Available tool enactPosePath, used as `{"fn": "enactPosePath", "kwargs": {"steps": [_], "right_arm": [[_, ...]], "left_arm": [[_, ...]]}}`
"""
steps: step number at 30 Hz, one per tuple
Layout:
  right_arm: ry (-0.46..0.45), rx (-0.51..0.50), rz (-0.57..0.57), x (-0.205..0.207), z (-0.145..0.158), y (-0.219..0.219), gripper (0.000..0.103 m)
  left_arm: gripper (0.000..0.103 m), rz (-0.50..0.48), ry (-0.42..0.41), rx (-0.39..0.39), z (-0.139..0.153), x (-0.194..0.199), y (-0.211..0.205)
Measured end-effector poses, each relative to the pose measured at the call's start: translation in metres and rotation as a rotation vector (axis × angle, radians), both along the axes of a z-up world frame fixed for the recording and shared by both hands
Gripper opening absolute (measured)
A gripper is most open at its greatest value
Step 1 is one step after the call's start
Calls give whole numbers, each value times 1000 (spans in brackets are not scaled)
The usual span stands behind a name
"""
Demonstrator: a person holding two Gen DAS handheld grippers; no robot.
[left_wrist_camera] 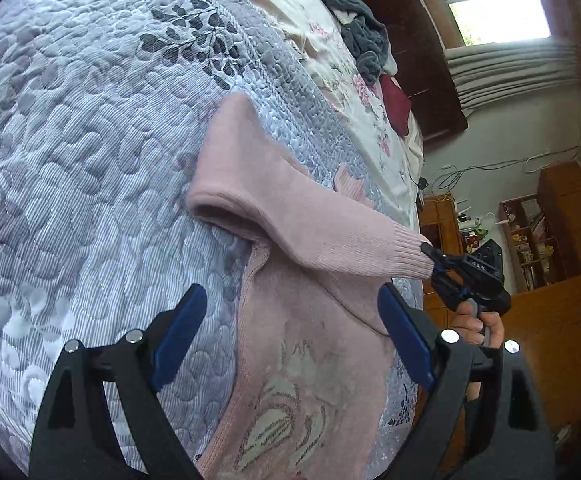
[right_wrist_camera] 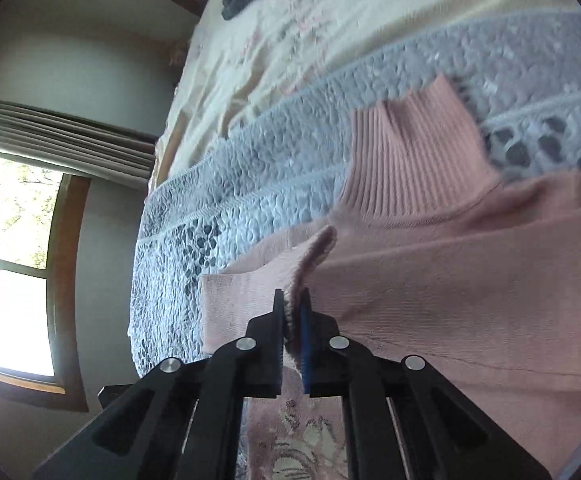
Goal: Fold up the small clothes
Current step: 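Fold the held sleeve across the sweater body with the left gripper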
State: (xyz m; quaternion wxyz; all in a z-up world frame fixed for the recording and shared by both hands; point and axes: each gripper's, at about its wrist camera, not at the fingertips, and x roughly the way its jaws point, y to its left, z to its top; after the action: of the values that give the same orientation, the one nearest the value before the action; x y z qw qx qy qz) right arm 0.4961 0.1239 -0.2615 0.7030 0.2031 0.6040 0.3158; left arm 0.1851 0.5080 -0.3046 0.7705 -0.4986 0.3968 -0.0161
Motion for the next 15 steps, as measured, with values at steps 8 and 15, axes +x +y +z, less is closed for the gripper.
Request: {"fn": "enactPosePath", "kwargs": {"steps": [8, 15], "right_arm": [[-119, -78, -100, 11, 59, -102, 6], [-74, -107, -171, 21, 38, -160, 6]], "left_arm": [[87, -31, -26, 13, 22, 30, 0], [87, -72, -36, 2, 29, 67, -3]]}}
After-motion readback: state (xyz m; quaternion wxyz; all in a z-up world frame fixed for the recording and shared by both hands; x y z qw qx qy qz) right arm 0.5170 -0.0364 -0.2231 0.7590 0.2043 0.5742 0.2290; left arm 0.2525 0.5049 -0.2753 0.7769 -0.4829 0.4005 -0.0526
